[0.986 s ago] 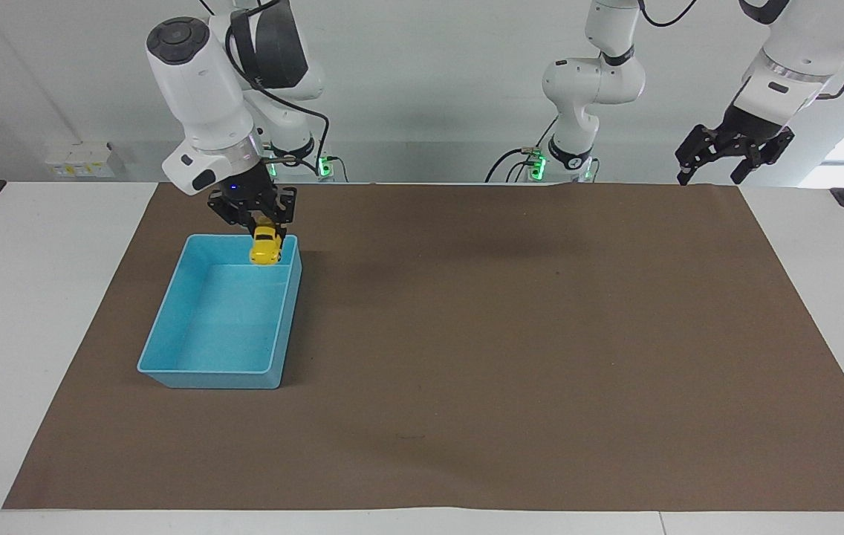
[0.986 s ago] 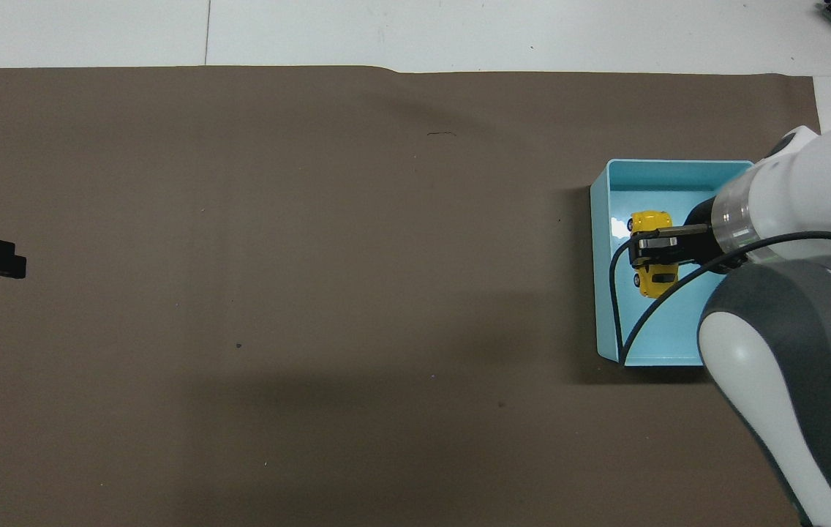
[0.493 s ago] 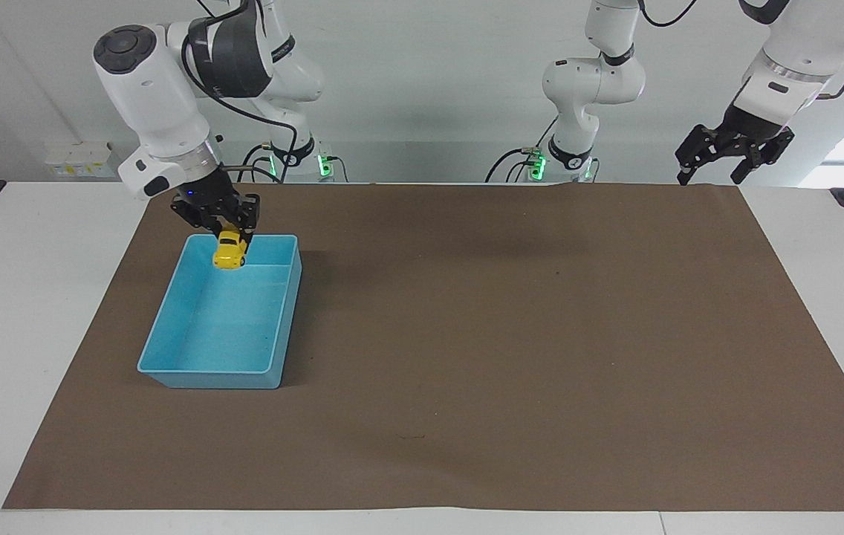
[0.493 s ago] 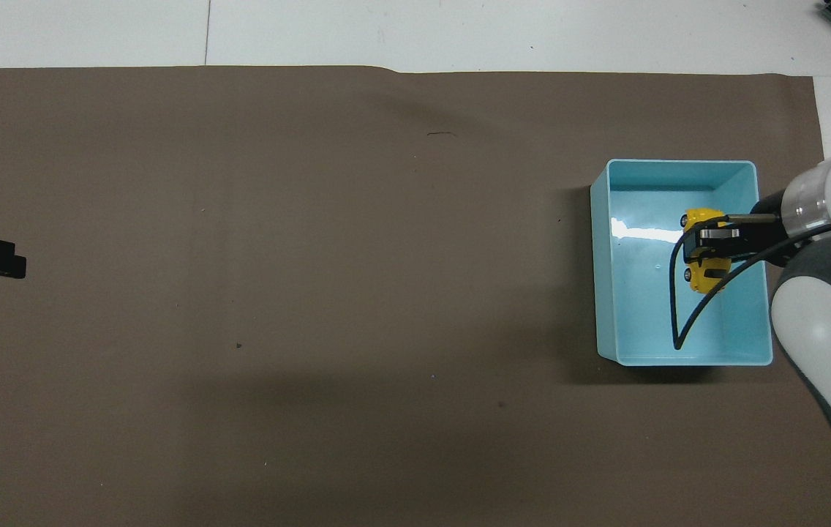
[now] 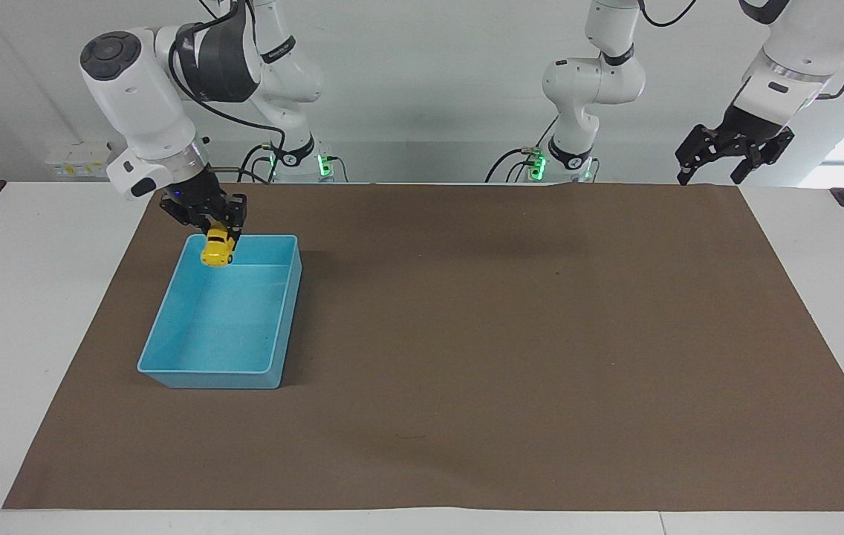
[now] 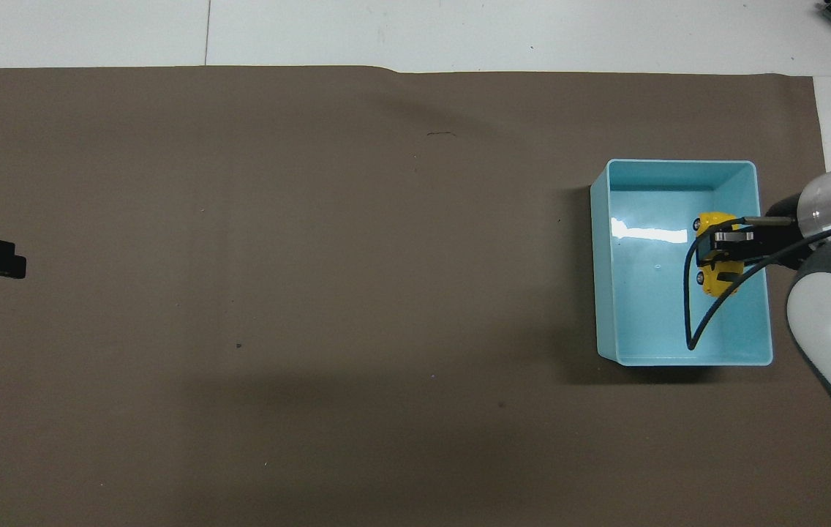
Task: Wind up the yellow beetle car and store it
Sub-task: 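Move the car into the blue bin and lower it with the right gripper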
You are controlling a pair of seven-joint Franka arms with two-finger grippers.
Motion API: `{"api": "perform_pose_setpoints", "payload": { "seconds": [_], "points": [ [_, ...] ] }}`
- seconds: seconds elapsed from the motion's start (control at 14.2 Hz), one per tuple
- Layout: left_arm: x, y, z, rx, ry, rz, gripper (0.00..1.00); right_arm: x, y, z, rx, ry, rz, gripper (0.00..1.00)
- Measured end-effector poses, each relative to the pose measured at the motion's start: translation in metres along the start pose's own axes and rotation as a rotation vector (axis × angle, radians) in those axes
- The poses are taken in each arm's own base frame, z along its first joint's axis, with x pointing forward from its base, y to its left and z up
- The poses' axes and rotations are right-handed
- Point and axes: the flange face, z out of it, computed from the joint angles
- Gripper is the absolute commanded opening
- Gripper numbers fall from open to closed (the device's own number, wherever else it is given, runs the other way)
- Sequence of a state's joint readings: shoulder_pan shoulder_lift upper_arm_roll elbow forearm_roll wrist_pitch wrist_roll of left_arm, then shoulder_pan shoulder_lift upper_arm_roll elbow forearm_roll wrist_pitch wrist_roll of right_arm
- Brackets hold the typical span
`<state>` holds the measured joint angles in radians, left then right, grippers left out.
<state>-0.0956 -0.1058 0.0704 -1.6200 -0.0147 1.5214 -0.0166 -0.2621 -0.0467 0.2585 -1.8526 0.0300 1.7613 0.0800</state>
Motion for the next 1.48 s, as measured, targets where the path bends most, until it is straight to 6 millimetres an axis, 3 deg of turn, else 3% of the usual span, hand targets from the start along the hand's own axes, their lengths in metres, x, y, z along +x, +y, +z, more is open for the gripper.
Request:
{"api": "perform_pose_setpoints", "payload": {
  "seconds": [0.28,0.63,0.85,1.48],
  "points": [
    [0.000,0.000,0.000,0.000,0.000,0.000,1.00,0.001,0.019,0.023,-0.005,0.008,0.003,0.00],
    [0.000,0.000,0.000,0.000,0.000,0.000,1.00,0.003,0.051,0.069,-0.001,0.026,-0.007,0.00],
    [0.000,0.000,0.000,0.000,0.000,0.000,1.00,0.004,0.054,0.101,0.003,0.035,-0.006,0.00],
    [0.000,0.000,0.000,0.000,0.000,0.000,1.00,0.015,0.067,0.169,0.025,0.041,0.015,0.00]
  ]
}}
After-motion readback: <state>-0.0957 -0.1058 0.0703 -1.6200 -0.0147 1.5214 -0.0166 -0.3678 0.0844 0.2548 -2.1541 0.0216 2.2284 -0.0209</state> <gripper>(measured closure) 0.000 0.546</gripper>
